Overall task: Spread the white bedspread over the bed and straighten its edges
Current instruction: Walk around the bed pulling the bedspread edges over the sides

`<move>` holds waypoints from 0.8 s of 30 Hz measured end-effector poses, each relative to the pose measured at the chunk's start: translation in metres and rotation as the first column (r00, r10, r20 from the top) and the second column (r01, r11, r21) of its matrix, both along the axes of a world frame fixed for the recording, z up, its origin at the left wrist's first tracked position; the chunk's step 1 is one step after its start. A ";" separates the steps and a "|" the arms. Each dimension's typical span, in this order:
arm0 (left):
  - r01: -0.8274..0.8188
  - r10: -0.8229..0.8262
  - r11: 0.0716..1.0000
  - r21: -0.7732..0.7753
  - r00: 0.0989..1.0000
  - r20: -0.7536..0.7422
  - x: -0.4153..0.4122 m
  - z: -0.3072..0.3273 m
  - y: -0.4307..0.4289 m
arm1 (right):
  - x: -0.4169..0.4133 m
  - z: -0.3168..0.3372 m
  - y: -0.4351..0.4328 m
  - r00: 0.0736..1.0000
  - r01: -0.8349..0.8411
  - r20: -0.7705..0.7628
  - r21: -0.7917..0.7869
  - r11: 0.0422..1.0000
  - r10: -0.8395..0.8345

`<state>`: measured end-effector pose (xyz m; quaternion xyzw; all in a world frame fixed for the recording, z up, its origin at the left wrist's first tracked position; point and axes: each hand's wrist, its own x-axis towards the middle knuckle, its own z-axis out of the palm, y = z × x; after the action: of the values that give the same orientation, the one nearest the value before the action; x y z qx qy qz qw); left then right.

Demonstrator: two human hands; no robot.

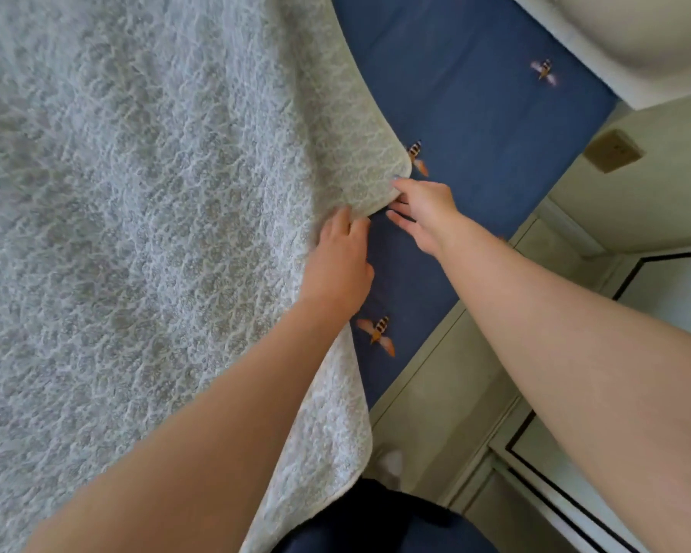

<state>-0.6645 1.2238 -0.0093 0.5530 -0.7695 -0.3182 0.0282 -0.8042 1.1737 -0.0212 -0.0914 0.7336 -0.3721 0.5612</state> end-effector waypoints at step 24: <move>0.238 -0.273 0.938 0.252 0.956 0.110 -0.265 0.006 -0.083 | -0.291 -0.014 -0.036 0.927 0.145 -0.357 0.070 0.987 -0.111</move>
<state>-0.9291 1.1412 -0.0029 0.4689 -0.7915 -0.3681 -0.1347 -1.0949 1.1373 -0.0348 -0.0818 0.8435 -0.3503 0.3990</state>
